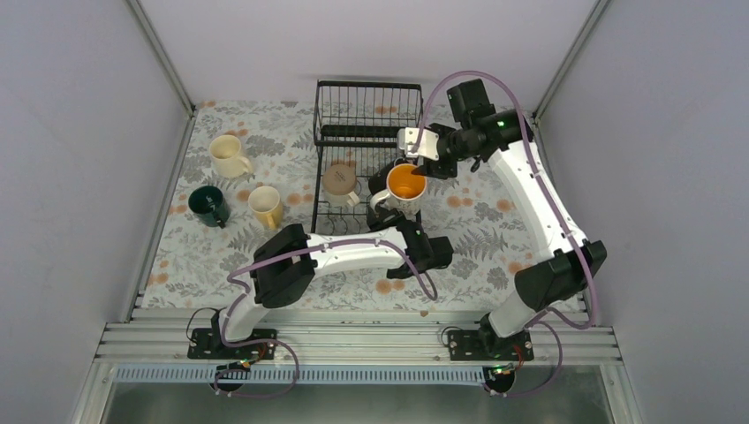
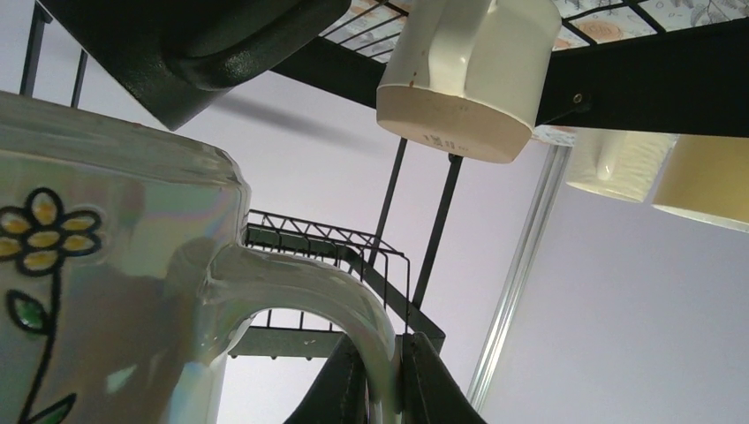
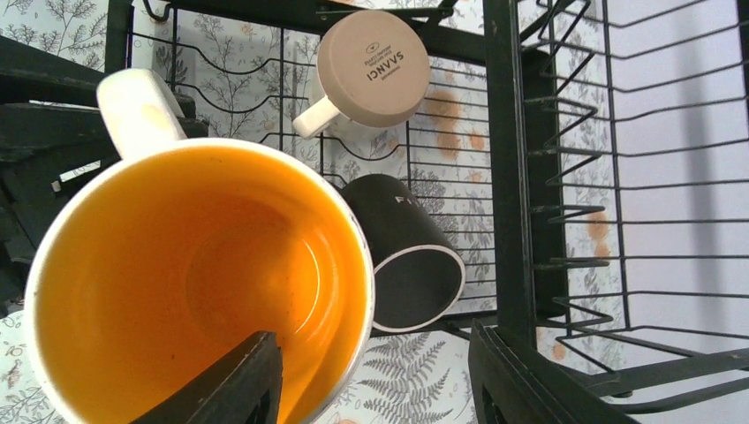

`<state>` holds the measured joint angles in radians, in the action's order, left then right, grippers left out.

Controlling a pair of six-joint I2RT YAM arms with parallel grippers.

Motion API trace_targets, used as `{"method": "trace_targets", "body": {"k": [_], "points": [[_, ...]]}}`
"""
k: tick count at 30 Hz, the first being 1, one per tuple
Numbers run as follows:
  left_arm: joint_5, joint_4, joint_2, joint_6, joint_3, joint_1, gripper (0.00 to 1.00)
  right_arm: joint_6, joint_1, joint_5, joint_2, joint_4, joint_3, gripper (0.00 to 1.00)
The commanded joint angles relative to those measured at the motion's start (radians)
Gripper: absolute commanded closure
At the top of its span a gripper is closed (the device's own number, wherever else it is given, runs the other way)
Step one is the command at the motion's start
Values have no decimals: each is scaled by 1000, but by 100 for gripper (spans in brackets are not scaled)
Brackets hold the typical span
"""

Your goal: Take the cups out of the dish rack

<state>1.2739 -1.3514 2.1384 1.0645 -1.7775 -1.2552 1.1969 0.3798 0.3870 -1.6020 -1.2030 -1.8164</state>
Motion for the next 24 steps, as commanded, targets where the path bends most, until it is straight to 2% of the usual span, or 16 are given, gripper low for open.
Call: {"method": "trace_targets", "body": {"k": [1, 8, 11, 16, 19, 23, 24], "points": [[131, -6, -27, -52, -43, -3, 98, -55, 14, -32, -40, -68, -45, 45], [153, -6, -24, -50, -55, -3, 98, -132, 56, -75, -49, -82, -16, 45], [158, -6, -25, -48, -57, -4, 98, -188, 77, -126, -86, -82, -28, 49], [157, -6, -35, -53, -38, -4, 98, -229, 92, -164, -118, -82, -46, 64], [157, -6, -36, -52, -38, -4, 98, -231, 100, -181, -120, -82, -37, 82], [156, -6, -38, -54, -33, -4, 98, -266, 104, -190, -124, -82, -37, 96], [155, -6, -37, -54, -32, -5, 98, -275, 106, -193, -125, -82, -40, 97]]}}
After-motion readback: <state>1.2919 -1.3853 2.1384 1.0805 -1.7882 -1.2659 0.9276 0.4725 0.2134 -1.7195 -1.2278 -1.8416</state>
